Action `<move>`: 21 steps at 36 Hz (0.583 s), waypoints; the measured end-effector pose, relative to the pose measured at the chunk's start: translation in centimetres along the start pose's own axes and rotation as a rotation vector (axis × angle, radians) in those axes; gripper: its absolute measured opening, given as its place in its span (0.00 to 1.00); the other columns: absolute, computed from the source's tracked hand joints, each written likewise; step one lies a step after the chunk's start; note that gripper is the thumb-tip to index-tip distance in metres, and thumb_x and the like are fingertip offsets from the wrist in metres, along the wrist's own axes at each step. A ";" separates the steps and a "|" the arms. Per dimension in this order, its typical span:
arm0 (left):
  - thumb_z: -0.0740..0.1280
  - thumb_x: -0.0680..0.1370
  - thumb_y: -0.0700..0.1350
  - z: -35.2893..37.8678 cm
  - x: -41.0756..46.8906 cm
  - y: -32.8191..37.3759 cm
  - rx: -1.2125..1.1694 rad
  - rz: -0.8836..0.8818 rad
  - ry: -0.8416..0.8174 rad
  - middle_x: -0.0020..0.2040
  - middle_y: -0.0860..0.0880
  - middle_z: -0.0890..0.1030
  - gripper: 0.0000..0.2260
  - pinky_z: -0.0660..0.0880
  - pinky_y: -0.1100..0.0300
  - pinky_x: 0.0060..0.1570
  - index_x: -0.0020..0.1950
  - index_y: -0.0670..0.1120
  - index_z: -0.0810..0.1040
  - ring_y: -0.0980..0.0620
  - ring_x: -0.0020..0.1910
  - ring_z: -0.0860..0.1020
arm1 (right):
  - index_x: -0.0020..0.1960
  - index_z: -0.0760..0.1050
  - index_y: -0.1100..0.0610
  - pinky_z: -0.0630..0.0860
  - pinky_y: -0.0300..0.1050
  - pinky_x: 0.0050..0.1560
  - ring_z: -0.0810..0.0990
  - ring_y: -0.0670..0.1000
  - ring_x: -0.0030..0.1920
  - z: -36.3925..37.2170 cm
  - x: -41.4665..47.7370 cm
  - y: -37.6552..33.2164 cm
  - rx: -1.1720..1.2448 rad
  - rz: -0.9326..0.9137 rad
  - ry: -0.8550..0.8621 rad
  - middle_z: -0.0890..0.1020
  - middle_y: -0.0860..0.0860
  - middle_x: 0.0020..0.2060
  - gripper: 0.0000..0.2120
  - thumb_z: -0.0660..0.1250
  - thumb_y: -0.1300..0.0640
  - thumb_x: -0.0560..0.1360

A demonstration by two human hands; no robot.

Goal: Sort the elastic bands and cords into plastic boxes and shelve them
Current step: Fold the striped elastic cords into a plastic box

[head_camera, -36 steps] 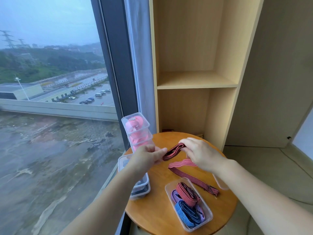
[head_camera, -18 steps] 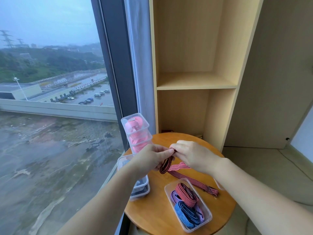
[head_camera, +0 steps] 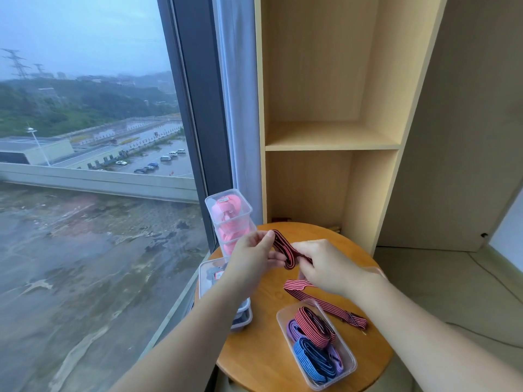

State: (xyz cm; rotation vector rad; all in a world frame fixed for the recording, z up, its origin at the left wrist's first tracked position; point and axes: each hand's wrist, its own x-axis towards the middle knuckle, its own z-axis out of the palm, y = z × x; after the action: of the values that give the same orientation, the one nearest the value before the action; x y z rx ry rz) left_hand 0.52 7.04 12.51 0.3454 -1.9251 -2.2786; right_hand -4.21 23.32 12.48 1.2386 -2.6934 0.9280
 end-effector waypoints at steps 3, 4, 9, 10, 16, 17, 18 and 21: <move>0.61 0.83 0.45 0.3 0.1 0.0 -0.142 -0.015 0.019 0.37 0.42 0.83 0.10 0.79 0.63 0.33 0.55 0.38 0.75 0.52 0.32 0.82 | 0.51 0.77 0.61 0.74 0.51 0.41 0.77 0.52 0.38 0.2 0.0 -0.2 0.033 -0.025 0.042 0.78 0.54 0.38 0.11 0.56 0.68 0.78; 0.61 0.83 0.45 0.3 0.1 0.0 -0.185 -0.017 0.023 0.39 0.41 0.83 0.10 0.80 0.63 0.34 0.55 0.38 0.75 0.52 0.33 0.82 | 0.54 0.77 0.61 0.75 0.50 0.43 0.76 0.52 0.39 0.3 0.0 -0.3 0.042 -0.030 0.062 0.78 0.54 0.40 0.12 0.56 0.68 0.78; 0.60 0.83 0.44 0.8 -0.1 0.0 -0.326 -0.020 0.044 0.38 0.43 0.84 0.11 0.81 0.63 0.35 0.57 0.37 0.73 0.52 0.35 0.83 | 0.69 0.71 0.58 0.73 0.37 0.54 0.77 0.48 0.55 0.9 -0.3 0.0 0.081 0.007 0.093 0.79 0.51 0.55 0.19 0.59 0.65 0.79; 0.60 0.83 0.44 0.9 -0.1 -0.1 -0.355 -0.021 0.044 0.37 0.44 0.84 0.11 0.80 0.63 0.34 0.57 0.37 0.73 0.52 0.35 0.83 | 0.68 0.72 0.56 0.74 0.38 0.54 0.77 0.47 0.54 1.0 -0.4 0.0 0.091 0.001 0.096 0.79 0.49 0.54 0.18 0.61 0.62 0.79; 0.60 0.83 0.43 0.9 -0.2 -0.2 -0.405 -0.045 -0.003 0.42 0.41 0.84 0.10 0.81 0.61 0.38 0.57 0.36 0.73 0.49 0.39 0.83 | 0.58 0.78 0.59 0.76 0.51 0.49 0.79 0.51 0.48 0.6 -0.7 0.4 0.074 -0.046 0.202 0.82 0.53 0.47 0.10 0.64 0.56 0.80; 0.60 0.83 0.43 0.8 -0.2 -0.2 -0.345 -0.045 -0.006 0.44 0.41 0.84 0.10 0.81 0.60 0.39 0.57 0.37 0.74 0.50 0.39 0.83 | 0.58 0.78 0.60 0.76 0.53 0.48 0.79 0.53 0.47 0.5 -0.7 0.6 0.036 -0.056 0.193 0.82 0.54 0.46 0.10 0.64 0.56 0.80; 0.61 0.83 0.44 0.5 -0.2 -0.2 -0.237 -0.037 0.006 0.46 0.42 0.83 0.09 0.80 0.59 0.39 0.56 0.39 0.76 0.51 0.39 0.82 | 0.58 0.77 0.61 0.75 0.54 0.48 0.78 0.54 0.46 0.3 -0.8 0.9 -0.010 -0.068 0.174 0.81 0.54 0.46 0.11 0.64 0.56 0.80; 0.65 0.80 0.53 -0.9 0.3 -0.2 0.241 0.022 0.075 0.45 0.49 0.82 0.10 0.77 0.56 0.46 0.50 0.49 0.81 0.52 0.43 0.80 | 0.59 0.76 0.60 0.74 0.55 0.49 0.78 0.55 0.49 -0.8 -0.9 1.6 -0.156 -0.099 0.081 0.81 0.54 0.48 0.12 0.62 0.54 0.81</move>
State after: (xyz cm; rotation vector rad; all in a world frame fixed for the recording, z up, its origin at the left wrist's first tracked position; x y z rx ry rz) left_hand 0.52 6.18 12.12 0.4278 -2.1567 -1.9926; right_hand -4.88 25.16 12.08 1.2607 -2.5609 0.7243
